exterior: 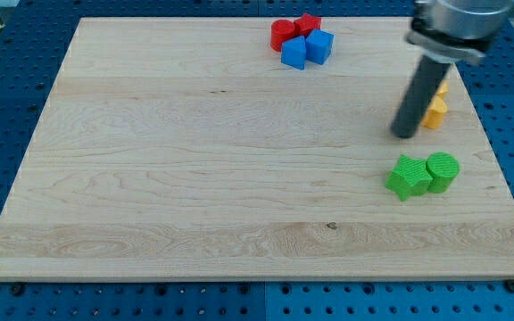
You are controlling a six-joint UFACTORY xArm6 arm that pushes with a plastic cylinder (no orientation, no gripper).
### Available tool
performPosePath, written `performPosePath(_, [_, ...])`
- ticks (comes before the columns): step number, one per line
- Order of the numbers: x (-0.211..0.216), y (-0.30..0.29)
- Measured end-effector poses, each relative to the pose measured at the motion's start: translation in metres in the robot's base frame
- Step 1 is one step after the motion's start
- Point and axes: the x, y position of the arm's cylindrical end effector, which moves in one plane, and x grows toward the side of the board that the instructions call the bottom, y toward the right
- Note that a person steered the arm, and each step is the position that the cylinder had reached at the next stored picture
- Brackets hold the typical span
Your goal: Move your arm to the right side of the cube
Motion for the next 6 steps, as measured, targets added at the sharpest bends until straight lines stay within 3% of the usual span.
performPosePath(1, [-0.006,-0.093])
performPosePath(2, [-0.023,-0.139])
performPosePath(3, [-0.058,-0.096])
performPosePath(4, [-0.092,-0.016])
performPosePath(6, [-0.158,0.037])
